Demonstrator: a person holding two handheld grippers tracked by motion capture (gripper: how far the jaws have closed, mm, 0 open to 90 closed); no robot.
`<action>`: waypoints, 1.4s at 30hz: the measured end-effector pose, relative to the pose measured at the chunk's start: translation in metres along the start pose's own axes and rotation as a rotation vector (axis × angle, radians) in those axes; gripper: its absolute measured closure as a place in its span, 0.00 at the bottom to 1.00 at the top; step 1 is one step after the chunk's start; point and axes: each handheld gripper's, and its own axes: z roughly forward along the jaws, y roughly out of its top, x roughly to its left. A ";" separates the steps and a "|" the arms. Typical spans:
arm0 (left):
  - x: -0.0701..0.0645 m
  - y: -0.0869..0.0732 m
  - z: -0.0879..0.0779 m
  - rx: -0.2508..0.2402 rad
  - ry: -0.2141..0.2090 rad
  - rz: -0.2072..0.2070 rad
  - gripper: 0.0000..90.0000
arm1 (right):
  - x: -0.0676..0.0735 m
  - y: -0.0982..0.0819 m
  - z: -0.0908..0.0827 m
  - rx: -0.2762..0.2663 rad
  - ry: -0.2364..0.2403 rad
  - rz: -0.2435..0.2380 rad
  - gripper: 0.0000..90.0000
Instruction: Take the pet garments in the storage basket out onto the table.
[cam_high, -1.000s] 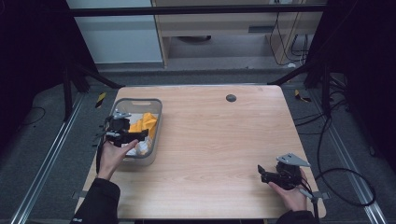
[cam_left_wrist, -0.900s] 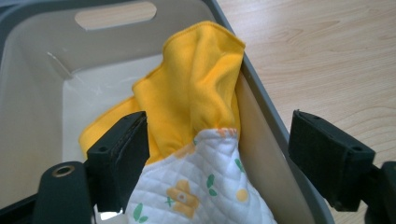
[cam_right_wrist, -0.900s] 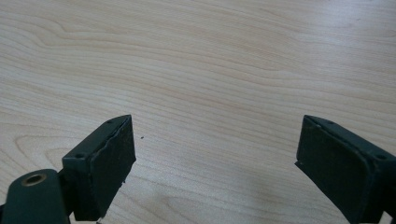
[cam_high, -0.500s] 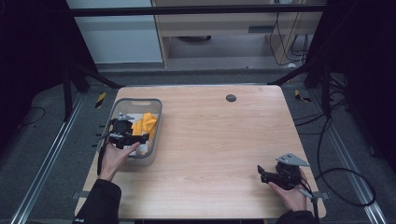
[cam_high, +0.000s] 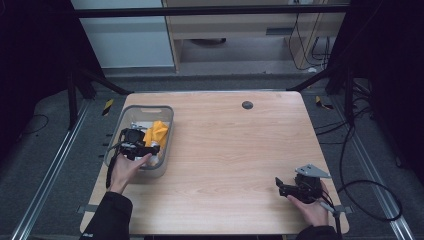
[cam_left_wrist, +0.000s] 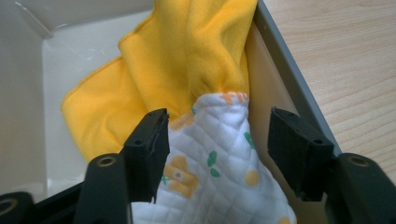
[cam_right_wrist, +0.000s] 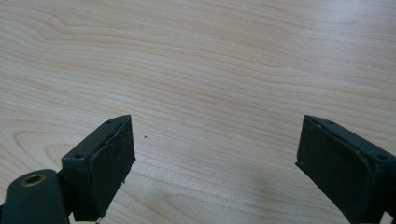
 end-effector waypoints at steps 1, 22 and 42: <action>0.000 0.000 0.001 0.003 -0.002 -0.001 0.45 | 0.000 0.000 0.000 0.000 0.000 0.000 0.12; -0.003 -0.001 0.013 0.088 0.002 0.004 0.83 | 0.000 0.000 0.000 0.004 0.002 0.000 0.12; 0.007 0.008 -0.018 0.063 -0.002 0.014 0.90 | 0.000 0.000 0.000 0.005 -0.001 -0.001 0.12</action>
